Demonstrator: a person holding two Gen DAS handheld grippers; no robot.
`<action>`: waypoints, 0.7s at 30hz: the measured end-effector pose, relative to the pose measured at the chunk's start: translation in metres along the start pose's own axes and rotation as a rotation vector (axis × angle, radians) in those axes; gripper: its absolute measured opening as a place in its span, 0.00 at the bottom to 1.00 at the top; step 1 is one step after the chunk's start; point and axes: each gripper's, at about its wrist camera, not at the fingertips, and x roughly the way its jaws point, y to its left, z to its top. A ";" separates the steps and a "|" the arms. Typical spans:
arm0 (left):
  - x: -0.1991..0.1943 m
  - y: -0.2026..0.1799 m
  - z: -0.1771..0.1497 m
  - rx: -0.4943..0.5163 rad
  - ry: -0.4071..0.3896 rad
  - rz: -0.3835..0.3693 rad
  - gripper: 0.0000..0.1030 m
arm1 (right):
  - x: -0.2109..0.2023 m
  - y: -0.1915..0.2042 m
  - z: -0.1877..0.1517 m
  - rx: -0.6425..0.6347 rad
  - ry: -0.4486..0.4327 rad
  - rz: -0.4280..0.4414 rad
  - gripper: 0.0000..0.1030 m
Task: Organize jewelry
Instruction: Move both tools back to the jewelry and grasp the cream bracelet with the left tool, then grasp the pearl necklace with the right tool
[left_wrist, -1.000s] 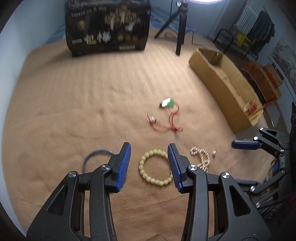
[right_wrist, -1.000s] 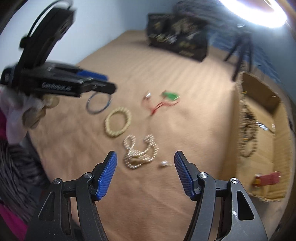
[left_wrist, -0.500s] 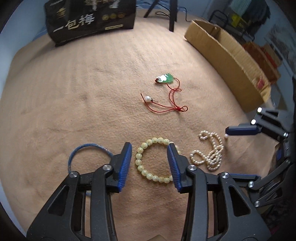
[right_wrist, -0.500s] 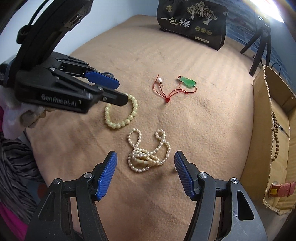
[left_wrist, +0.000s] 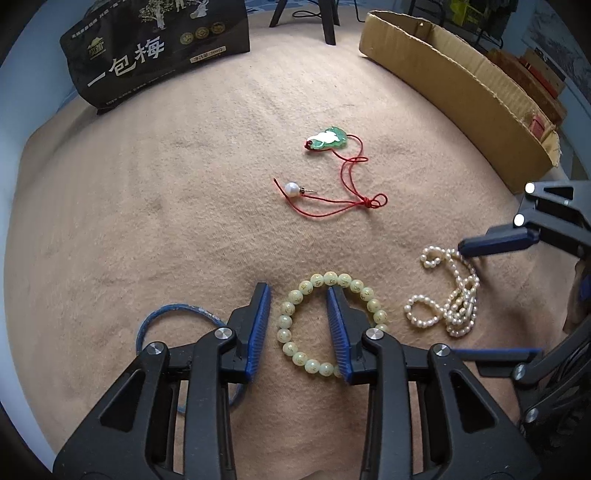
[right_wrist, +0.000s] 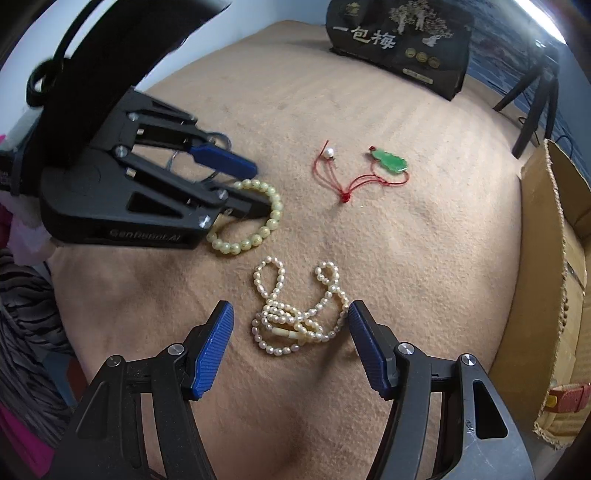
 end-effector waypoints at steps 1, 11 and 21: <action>0.000 0.000 0.000 -0.002 -0.005 0.000 0.30 | 0.002 0.001 0.000 -0.006 0.011 -0.005 0.62; 0.000 -0.003 0.003 -0.006 -0.020 0.000 0.06 | 0.005 -0.004 0.003 -0.006 0.025 -0.063 0.35; -0.014 -0.003 0.002 -0.053 -0.047 0.000 0.05 | -0.010 -0.012 0.010 0.028 -0.012 -0.058 0.09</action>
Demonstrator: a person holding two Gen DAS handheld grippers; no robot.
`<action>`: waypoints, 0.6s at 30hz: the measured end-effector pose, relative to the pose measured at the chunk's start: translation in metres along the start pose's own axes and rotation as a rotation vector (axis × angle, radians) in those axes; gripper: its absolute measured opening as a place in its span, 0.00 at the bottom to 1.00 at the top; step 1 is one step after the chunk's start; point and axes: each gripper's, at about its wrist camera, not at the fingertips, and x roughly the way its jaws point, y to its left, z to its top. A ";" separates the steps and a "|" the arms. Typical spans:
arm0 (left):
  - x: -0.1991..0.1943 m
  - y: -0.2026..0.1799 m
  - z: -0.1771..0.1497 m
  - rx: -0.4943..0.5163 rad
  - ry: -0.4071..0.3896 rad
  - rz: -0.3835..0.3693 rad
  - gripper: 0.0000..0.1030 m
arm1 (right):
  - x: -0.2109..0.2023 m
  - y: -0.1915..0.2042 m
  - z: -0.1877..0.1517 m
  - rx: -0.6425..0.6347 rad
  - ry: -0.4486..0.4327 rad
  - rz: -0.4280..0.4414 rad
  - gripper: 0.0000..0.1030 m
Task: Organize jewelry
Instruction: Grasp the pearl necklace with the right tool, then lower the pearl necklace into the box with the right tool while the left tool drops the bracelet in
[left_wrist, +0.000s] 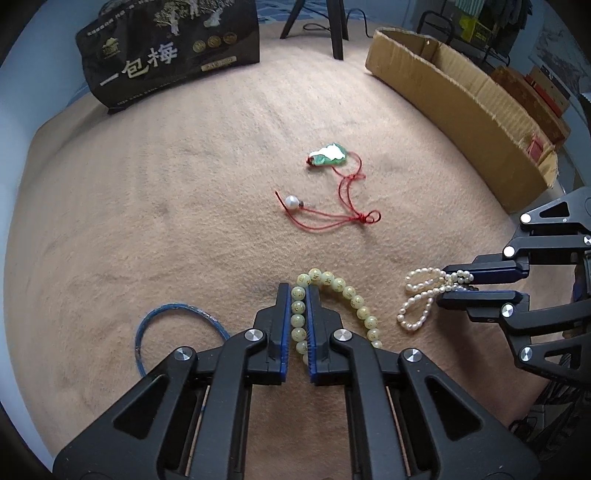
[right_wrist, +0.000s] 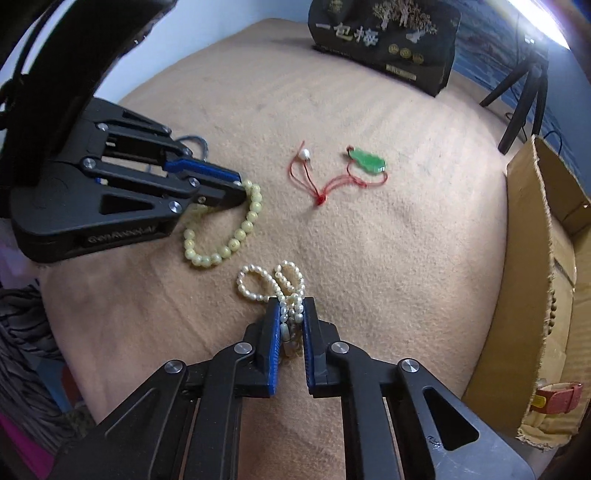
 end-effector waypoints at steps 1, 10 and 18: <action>-0.004 0.000 0.000 -0.004 -0.010 -0.002 0.05 | -0.004 0.000 0.002 0.003 -0.015 0.000 0.09; -0.038 -0.005 0.007 -0.031 -0.102 -0.019 0.05 | -0.046 -0.004 0.006 0.064 -0.162 -0.006 0.08; -0.067 -0.015 0.017 -0.050 -0.191 -0.052 0.05 | -0.069 -0.019 0.004 0.113 -0.240 -0.032 0.08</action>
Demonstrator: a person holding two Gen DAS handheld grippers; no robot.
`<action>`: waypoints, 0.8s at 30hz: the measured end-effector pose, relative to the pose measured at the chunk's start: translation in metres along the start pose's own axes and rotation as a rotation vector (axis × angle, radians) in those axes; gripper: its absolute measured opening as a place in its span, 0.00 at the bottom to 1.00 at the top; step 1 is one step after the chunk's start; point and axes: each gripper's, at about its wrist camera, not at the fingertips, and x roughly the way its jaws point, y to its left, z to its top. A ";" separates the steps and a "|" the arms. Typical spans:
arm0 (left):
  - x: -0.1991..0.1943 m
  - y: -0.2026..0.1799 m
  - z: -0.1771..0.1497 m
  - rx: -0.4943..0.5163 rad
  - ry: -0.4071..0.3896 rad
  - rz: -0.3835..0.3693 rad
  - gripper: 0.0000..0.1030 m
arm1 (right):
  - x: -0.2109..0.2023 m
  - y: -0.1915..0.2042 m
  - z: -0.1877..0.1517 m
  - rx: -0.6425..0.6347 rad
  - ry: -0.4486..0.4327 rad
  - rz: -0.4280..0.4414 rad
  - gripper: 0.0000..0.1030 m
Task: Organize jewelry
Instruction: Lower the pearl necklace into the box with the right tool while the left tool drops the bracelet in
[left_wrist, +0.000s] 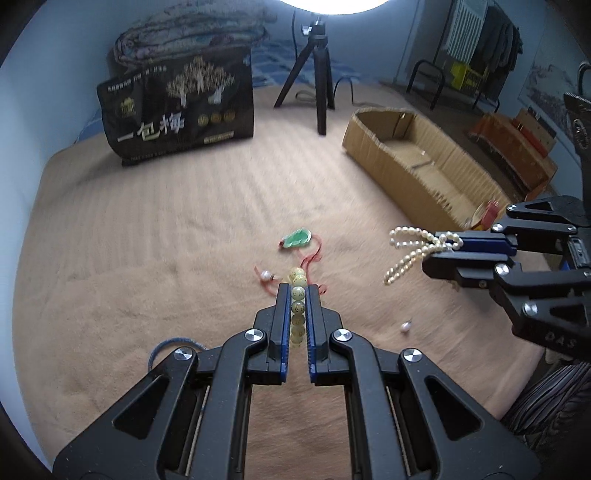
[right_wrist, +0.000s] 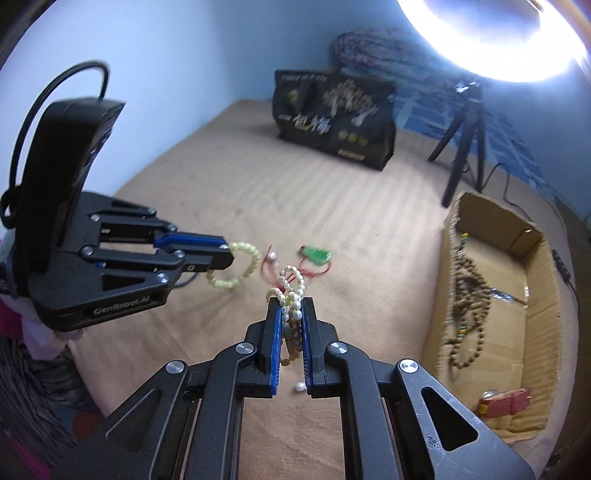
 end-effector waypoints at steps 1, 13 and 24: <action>-0.004 -0.001 0.002 -0.002 -0.011 -0.006 0.05 | -0.003 -0.004 0.002 0.007 -0.006 -0.004 0.08; -0.027 -0.028 0.027 -0.023 -0.098 -0.074 0.05 | -0.044 -0.062 0.006 0.144 -0.102 -0.091 0.08; -0.028 -0.074 0.050 0.006 -0.143 -0.148 0.05 | -0.067 -0.127 -0.010 0.290 -0.119 -0.174 0.08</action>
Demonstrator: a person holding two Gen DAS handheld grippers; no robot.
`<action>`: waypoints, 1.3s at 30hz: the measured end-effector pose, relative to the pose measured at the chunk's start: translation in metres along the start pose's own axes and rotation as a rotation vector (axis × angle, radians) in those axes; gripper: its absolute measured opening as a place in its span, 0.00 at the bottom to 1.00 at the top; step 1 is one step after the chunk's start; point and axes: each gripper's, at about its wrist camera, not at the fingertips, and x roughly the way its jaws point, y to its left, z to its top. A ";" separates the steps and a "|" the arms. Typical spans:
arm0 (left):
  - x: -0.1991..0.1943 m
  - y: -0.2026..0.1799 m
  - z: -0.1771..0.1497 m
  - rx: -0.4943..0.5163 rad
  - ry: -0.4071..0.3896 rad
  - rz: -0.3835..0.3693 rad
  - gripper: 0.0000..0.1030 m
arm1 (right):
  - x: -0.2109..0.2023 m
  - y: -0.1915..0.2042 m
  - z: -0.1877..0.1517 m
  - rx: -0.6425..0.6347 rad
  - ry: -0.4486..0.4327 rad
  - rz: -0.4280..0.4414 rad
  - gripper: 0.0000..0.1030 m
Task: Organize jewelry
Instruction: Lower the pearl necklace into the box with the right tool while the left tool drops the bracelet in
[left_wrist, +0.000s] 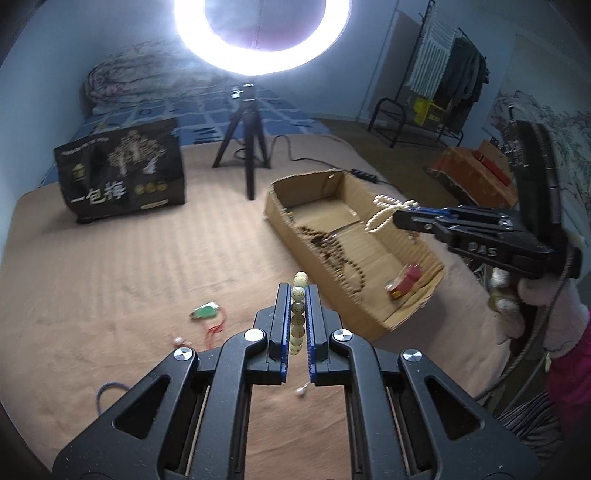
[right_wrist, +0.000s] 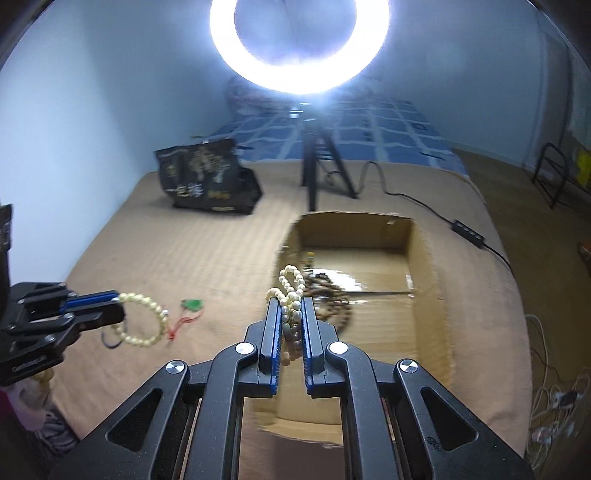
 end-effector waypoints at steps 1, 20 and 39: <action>0.002 -0.004 0.002 0.003 -0.003 -0.007 0.05 | 0.001 -0.005 0.000 0.008 0.001 -0.008 0.08; 0.060 -0.067 0.026 0.030 0.023 -0.116 0.05 | 0.018 -0.056 0.002 0.127 0.028 -0.057 0.08; 0.089 -0.077 0.018 0.040 0.111 -0.101 0.39 | 0.027 -0.064 -0.002 0.151 0.061 -0.102 0.53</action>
